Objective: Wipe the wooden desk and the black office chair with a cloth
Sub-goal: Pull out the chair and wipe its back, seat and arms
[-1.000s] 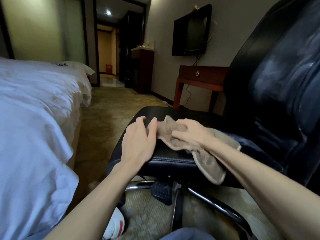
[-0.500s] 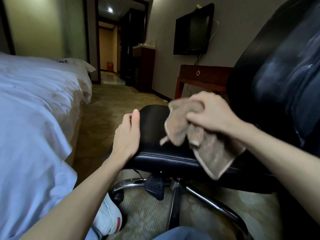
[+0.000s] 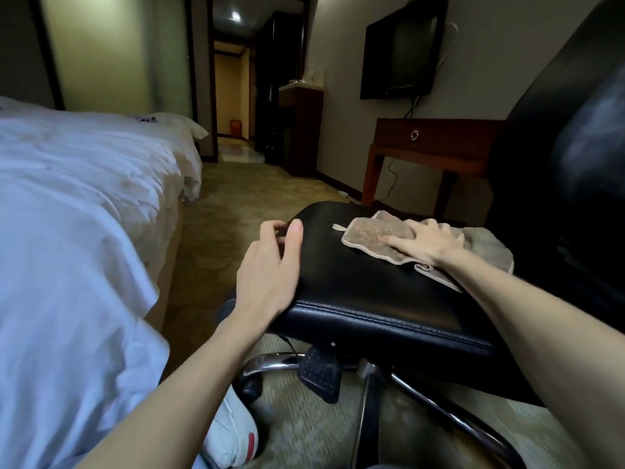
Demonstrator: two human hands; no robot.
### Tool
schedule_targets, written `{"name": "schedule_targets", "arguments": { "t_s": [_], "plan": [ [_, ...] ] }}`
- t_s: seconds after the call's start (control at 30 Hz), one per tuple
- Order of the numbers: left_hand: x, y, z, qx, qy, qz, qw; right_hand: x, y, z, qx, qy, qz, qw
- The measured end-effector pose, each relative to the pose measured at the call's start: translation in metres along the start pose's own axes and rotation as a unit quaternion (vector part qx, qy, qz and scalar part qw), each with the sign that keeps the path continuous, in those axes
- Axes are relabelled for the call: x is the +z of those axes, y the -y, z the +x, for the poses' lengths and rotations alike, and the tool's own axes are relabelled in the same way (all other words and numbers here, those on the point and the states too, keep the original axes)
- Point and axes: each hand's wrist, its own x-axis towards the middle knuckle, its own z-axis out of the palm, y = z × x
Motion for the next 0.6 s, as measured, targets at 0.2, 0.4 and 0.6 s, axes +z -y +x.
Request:
{"name": "schedule_targets", "arguments": {
  "t_s": [0.2, 0.4, 0.6],
  "plan": [
    [-0.004, 0.002, 0.002, 0.008, 0.003, -0.009, 1.000, -0.014, 0.005, -0.062, -0.091, -0.052, 0.083, 0.991],
    [-0.007, 0.005, 0.006, 0.017, -0.007, 0.027, 0.999, -0.021, 0.029, -0.161, -0.171, -0.045, 0.185, 0.967],
    [-0.006, 0.005, 0.015, -0.020, 0.045, 0.090, 0.995, -0.046, 0.026, -0.181, -0.218, 0.024, 0.310, 0.925]
  ]
}}
